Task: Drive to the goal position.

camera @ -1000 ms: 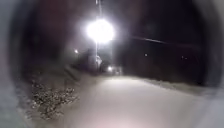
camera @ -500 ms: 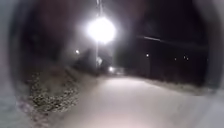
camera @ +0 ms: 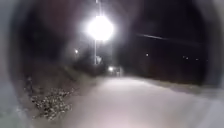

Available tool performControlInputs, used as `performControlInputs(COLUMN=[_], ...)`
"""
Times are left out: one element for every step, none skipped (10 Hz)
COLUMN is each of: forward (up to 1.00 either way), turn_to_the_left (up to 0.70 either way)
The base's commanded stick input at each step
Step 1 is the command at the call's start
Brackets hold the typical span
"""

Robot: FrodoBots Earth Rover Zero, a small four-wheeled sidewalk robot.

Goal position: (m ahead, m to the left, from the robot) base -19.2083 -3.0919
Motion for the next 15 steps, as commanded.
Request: performControlInputs(forward=[0.7, 0.7, 0.7, 0.7, 0.7, 0.7, 0.7, 0.7, 0.7, 0.7, 0.7, 0.7, 0.7, 0.7, 0.7], turn_to_the_left=[0.0, 0.0, 0.0, 0.35, 0.16, 0.0, 0.0, 0.0, 0.0, 0.0, 0.0, 0.0, 0.0, 0.0, 0.0])
